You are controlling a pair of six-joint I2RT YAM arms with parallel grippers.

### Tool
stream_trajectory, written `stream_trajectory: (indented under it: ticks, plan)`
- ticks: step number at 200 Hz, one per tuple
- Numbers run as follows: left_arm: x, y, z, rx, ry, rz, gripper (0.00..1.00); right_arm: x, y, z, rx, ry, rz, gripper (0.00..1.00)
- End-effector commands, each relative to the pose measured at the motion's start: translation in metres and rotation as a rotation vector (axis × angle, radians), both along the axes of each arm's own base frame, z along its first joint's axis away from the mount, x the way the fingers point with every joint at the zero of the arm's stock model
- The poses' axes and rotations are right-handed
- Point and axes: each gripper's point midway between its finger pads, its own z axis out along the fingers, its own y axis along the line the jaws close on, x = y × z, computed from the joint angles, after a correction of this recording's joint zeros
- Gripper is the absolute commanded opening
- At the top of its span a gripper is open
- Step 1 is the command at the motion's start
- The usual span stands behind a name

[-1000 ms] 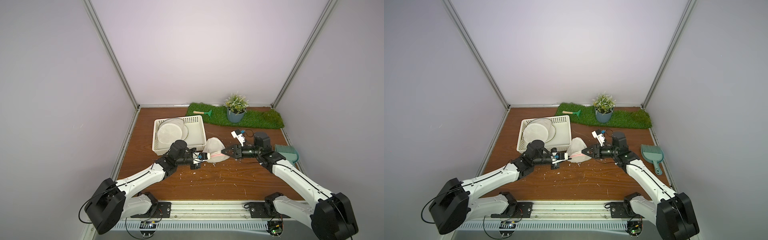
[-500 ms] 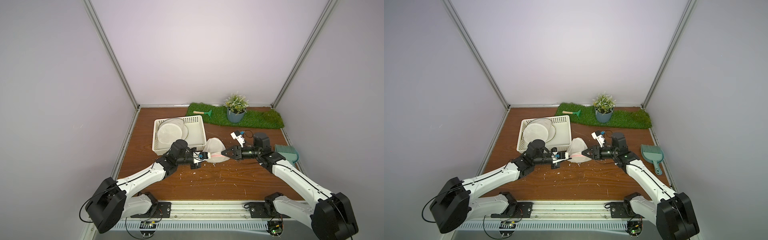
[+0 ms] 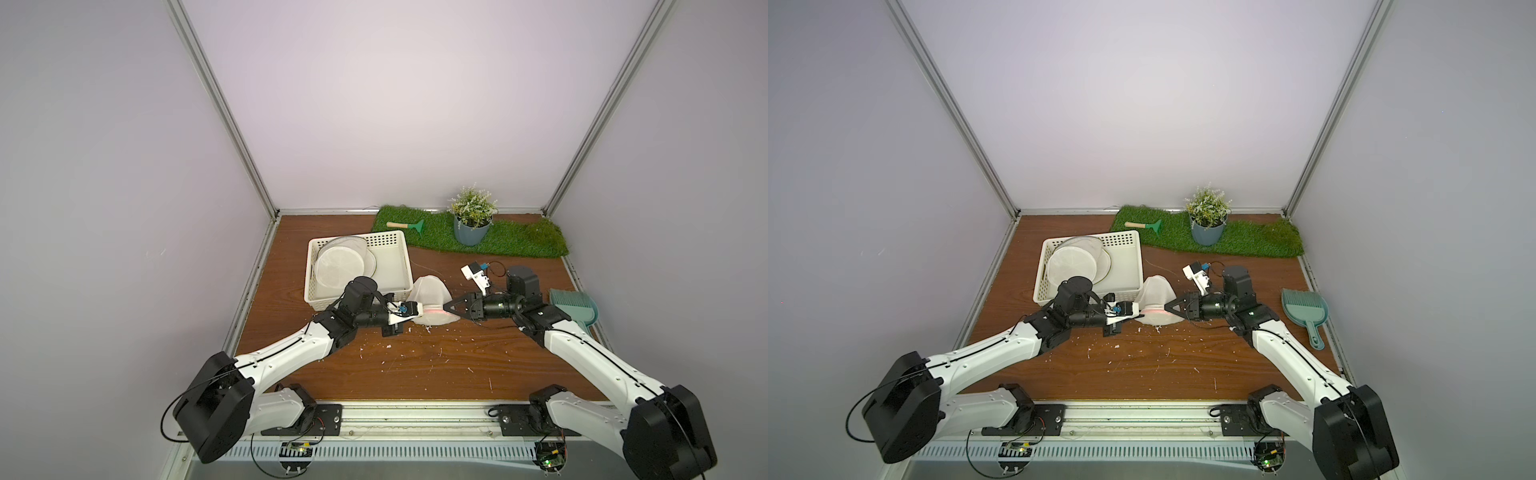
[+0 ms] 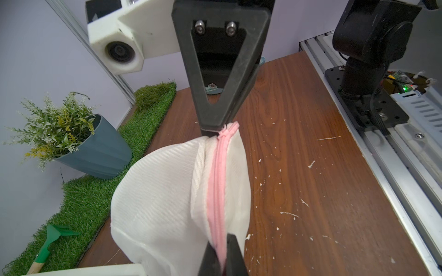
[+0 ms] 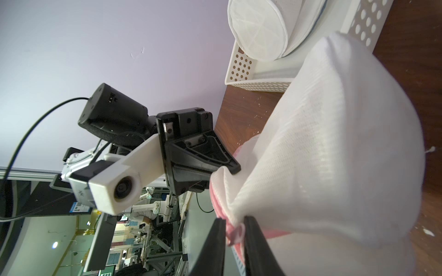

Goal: Turn the laundry bag inside out
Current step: Zip the zipper on the laundry bag.

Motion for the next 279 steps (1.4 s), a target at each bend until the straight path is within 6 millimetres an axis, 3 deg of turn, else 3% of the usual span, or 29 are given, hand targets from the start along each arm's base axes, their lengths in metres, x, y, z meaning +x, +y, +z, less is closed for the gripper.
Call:
stream_trajectory:
  ticks: [1,51,90,120,161,192,208,229,239,257,279]
  plan:
    - [0.005,-0.003,0.011,-0.015,-0.022,0.008,0.00,-0.007,0.002,0.009,0.021,-0.027,0.032,0.14]
    - [0.004,-0.002,0.009,-0.012,-0.004,0.016,0.00,-0.003,0.001,0.009,0.006,-0.038,0.005,0.00]
    - [0.006,0.000,0.009,-0.012,0.015,0.043,0.00,0.009,-0.006,0.009,-0.040,-0.063,-0.083,0.00]
    - [0.013,0.002,0.013,-0.047,0.049,0.105,0.00,0.021,-0.026,-0.001,-0.144,-0.068,-0.214,0.00]
    - [0.010,0.004,0.027,-0.184,0.079,0.145,0.00,0.032,-0.061,-0.030,-0.324,-0.045,-0.400,0.00]
    - [0.007,0.007,0.028,-0.206,0.098,0.150,0.01,0.043,-0.073,-0.029,-0.367,-0.067,-0.482,0.00]
    - [0.006,0.007,0.025,-0.197,0.109,0.151,0.15,0.048,-0.073,-0.020,-0.363,-0.098,-0.494,0.00]
    - [0.010,0.008,0.020,-0.179,0.116,0.176,0.49,0.048,-0.056,-0.007,-0.316,-0.145,-0.433,0.00]
    - [0.014,0.009,0.018,-0.161,0.113,0.198,0.59,0.046,-0.049,-0.006,-0.334,-0.161,-0.402,0.00]
    - [0.020,0.007,0.020,-0.134,0.112,0.224,0.67,0.046,-0.043,-0.003,-0.362,-0.190,-0.387,0.00]
    - [0.016,-0.003,0.028,-0.103,0.115,0.206,0.69,0.047,-0.039,-0.001,-0.384,-0.215,-0.380,0.00]
